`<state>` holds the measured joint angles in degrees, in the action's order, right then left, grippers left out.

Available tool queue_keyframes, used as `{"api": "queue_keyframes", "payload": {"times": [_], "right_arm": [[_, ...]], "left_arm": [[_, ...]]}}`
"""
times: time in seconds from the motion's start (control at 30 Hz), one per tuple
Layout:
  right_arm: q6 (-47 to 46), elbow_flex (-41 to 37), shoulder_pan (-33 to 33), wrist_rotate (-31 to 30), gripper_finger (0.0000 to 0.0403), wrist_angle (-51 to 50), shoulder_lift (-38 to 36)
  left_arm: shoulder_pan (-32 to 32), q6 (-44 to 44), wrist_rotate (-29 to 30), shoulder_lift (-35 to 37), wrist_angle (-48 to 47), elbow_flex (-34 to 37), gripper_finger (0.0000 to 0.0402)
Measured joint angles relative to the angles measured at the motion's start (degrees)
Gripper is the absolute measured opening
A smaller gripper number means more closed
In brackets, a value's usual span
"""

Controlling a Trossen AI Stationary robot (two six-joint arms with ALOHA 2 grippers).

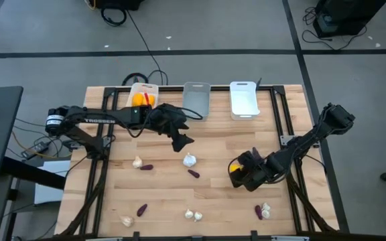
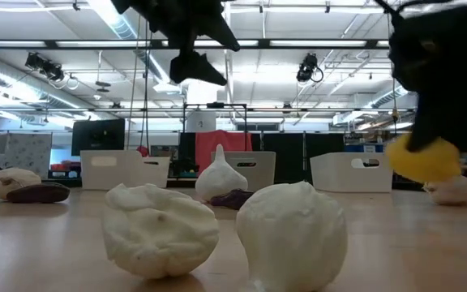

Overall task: Sort produce into baskets
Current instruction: Put the lemon into the left white bin

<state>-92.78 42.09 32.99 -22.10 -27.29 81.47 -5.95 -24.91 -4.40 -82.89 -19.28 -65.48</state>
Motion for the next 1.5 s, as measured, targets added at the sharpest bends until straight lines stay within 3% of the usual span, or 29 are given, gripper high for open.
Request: {"api": "queue_keyframes", "payload": {"times": [0.23, 0.4, 0.67, 1.03, 1.23, 1.5], "right_arm": [[17.22, 0.02, -2.4, -9.14, 0.019, 9.31, 0.0], [31.1, 0.02, -5.69, -11.48, 0.0191, 14.23, 0.0], [43.69, 0.02, -11.09, -11.51, 0.0192, 23.76, 0.0], [52.64, 0.02, -18.12, -9.22, 0.0192, 30.53, 0.0], [55.91, 0.11, -19.41, -8.03, 0.0192, 34.09, 0.0], [56.62, 0.11, -19.75, -7.18, 0.0215, 34.7, 0.0]], "left_arm": [[-2.23, -15.9, -11.29, -4.16, 12.84, 5.05, 0.0367], [-1.82, -20.07, -16.8, -10.31, 23.54, 5.38, 0.0367], [-1.82, -23.58, -17.74, -16.12, 36.33, 5.34, 0.0367], [-1.93, -21.87, -19.18, -16.81, 37.47, 5.27, 0.0362], [-2.08, -19.97, -17.14, -16.81, 36.33, 5.27, 0.0316], [-3.73, -19.66, -17.52, -16.81, 36.27, 5.27, 0.0201]]}}
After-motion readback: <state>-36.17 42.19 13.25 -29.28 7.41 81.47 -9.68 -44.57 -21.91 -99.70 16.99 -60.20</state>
